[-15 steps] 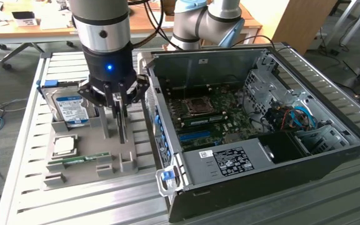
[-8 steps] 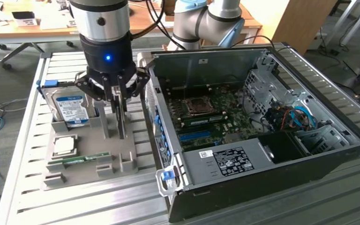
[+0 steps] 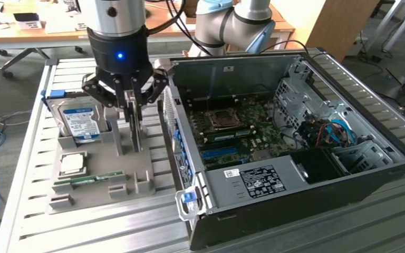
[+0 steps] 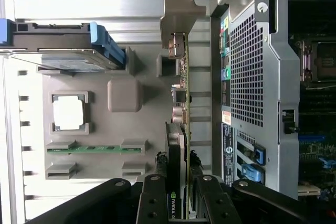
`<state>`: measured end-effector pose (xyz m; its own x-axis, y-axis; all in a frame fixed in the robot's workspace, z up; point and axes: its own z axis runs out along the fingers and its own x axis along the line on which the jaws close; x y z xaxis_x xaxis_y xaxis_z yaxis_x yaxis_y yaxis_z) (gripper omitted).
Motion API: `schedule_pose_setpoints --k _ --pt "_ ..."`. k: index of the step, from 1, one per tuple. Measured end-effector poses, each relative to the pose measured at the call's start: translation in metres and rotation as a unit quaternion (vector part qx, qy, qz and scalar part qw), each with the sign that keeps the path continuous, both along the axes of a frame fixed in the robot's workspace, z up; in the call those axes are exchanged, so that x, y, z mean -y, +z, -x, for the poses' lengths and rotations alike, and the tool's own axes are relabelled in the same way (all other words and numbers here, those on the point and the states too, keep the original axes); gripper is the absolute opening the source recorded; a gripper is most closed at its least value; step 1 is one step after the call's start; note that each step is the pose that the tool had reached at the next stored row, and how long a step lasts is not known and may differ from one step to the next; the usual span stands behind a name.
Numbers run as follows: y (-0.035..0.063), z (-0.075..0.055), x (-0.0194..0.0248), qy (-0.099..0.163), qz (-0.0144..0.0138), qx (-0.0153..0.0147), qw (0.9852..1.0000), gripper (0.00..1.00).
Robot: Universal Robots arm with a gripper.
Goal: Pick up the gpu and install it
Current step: 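Pick up the gpu and move the gpu toward the slot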
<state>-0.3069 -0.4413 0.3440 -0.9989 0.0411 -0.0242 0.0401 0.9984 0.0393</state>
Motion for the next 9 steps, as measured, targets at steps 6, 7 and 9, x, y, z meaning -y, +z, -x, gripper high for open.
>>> schedule_pose_setpoints --k 6,7,9 --pt "0.0107 0.0 0.0 0.0 -0.0001 0.0 1.0 0.27" --pt "0.0126 0.0 0.0 0.0 0.0 0.0 1.0 0.27" --pt "0.0156 0.0 0.0 0.0 0.0 0.0 1.0 0.27"
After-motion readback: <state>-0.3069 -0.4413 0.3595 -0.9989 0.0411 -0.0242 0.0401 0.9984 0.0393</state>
